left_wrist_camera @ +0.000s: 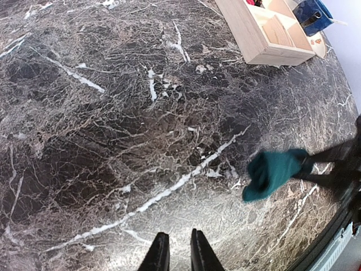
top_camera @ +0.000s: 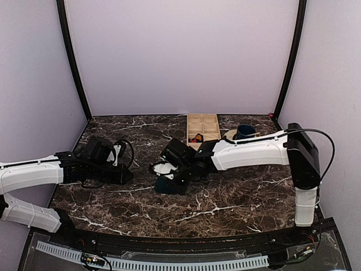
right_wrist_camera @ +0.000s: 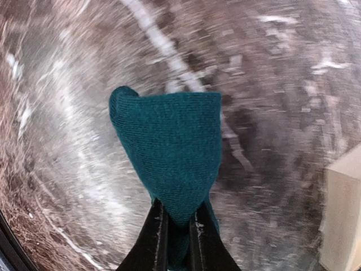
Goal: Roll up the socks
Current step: Pick up the sock from the center of the board, then place the sock in the storage box.
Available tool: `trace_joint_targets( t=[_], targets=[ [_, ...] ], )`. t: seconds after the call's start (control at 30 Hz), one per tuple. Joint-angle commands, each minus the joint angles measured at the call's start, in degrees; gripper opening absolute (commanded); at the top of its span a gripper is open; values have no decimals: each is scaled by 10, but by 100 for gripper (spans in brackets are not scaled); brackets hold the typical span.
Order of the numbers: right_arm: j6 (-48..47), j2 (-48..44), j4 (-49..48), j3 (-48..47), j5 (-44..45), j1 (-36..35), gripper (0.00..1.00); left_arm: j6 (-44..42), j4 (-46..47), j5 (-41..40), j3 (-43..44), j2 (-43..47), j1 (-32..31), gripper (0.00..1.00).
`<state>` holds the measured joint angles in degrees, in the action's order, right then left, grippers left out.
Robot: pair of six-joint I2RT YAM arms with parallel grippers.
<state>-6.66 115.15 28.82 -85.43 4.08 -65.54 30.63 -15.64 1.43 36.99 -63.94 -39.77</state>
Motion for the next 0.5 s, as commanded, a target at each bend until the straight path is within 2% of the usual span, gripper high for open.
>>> trace_joint_targets(
  t=[0.0, 0.47],
  targets=[
    [17, -38, 20, -63, 38, 40, 0, -14, 17, -4, 3, -6, 1, 16],
    [-3, -31, 10, -172, 107, 205, 0, -34, 24, -13, 23, -14, 1, 16]
  ],
)
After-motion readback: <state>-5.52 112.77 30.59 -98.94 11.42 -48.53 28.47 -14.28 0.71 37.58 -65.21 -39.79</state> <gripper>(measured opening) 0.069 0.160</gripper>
